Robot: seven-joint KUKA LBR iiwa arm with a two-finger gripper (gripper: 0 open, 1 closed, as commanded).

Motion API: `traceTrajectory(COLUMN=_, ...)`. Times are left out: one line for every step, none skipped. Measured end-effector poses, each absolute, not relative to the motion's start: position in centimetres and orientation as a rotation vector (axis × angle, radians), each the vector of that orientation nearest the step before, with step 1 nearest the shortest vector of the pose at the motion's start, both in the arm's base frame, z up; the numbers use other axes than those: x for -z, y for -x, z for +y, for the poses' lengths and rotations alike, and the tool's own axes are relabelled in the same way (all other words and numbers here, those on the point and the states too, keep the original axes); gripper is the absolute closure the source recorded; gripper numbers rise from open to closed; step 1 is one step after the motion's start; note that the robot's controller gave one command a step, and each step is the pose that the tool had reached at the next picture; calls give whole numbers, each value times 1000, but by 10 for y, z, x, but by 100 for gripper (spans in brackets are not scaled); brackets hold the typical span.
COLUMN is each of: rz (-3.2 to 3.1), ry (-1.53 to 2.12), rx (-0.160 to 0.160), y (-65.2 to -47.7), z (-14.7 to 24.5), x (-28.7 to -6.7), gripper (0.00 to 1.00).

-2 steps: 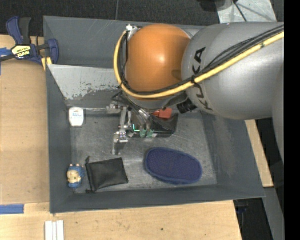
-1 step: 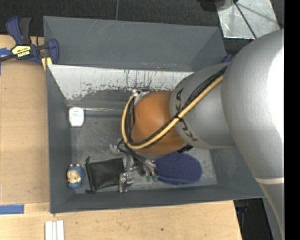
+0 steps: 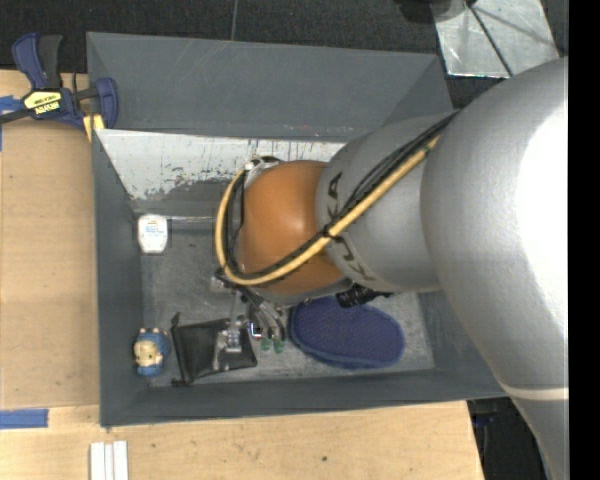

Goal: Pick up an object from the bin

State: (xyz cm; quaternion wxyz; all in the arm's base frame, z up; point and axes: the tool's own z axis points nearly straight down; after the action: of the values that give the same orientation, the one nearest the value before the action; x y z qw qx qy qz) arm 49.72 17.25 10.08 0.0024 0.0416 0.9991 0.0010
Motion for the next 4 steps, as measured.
traceTrajectory(rz=3132, ry=-258, rx=1, y=-488, z=158, x=-100, gripper=0)
traceTrajectory(rz=3107, ry=-456, rx=-2, y=-488, z=161, x=-74, gripper=0)
traceTrajectory(rz=3108, ry=-455, rx=-2, y=-488, z=161, x=-76, gripper=0)
traceTrajectory(rz=3088, ry=-459, rx=-12, y=-494, z=161, x=-80, gripper=100)
